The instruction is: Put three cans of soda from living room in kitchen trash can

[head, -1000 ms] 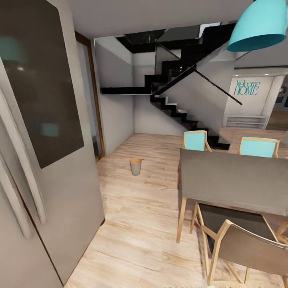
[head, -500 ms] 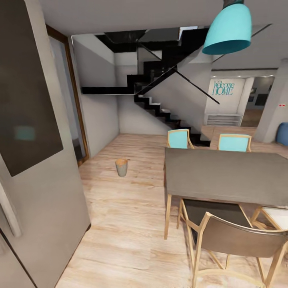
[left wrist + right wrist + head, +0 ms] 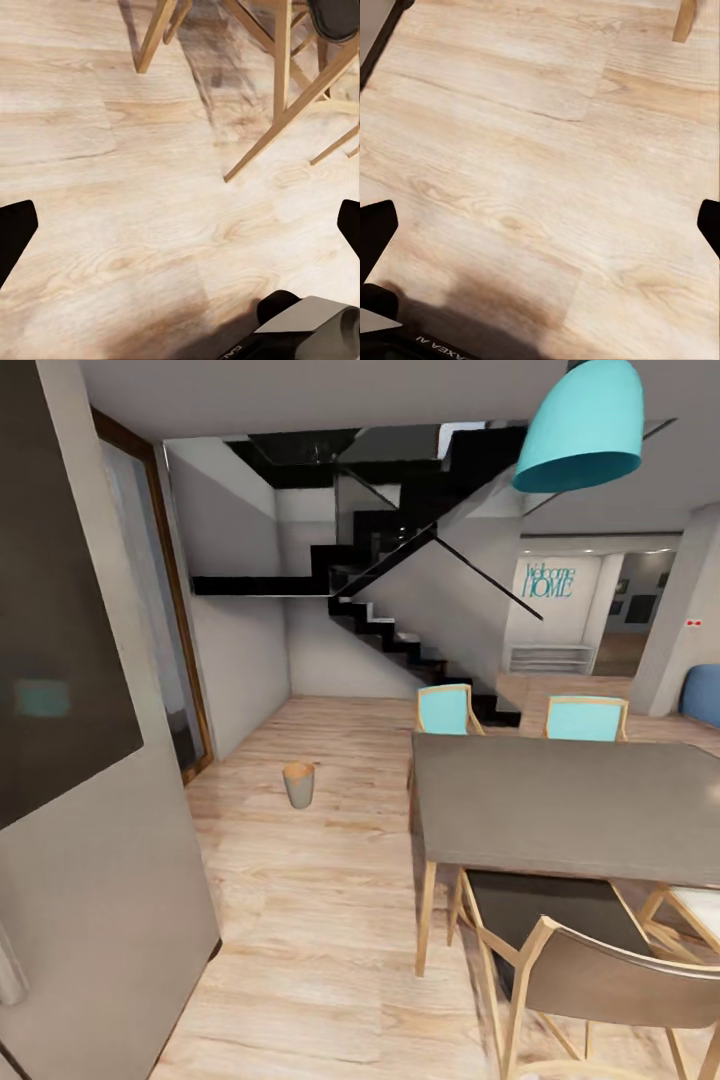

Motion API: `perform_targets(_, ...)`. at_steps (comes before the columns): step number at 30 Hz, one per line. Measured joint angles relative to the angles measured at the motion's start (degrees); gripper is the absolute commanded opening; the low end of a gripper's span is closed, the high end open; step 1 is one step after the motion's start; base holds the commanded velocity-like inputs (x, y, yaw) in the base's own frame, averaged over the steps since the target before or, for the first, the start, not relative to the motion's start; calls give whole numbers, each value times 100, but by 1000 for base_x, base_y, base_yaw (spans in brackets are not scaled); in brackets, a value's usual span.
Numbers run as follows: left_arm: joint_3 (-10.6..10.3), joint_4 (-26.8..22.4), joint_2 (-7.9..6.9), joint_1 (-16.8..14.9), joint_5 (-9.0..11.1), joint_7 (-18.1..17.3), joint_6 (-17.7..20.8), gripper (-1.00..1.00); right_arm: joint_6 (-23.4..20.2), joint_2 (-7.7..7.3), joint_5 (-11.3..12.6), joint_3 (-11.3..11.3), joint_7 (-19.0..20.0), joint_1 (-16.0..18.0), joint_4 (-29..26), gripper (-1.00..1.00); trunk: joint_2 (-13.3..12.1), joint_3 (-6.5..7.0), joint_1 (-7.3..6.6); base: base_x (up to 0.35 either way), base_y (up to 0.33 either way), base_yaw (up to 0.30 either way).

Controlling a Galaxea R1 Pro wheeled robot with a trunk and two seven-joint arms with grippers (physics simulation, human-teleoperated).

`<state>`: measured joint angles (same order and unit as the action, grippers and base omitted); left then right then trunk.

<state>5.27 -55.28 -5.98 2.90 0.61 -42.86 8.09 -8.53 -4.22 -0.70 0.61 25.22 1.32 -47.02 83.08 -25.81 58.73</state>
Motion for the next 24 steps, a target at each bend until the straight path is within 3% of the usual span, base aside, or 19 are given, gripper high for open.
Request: perform_targets(24,0,0,0,0,0,-2,0,100,0,0,0,1,0,0,0,100,0,0,0,195,114,0)
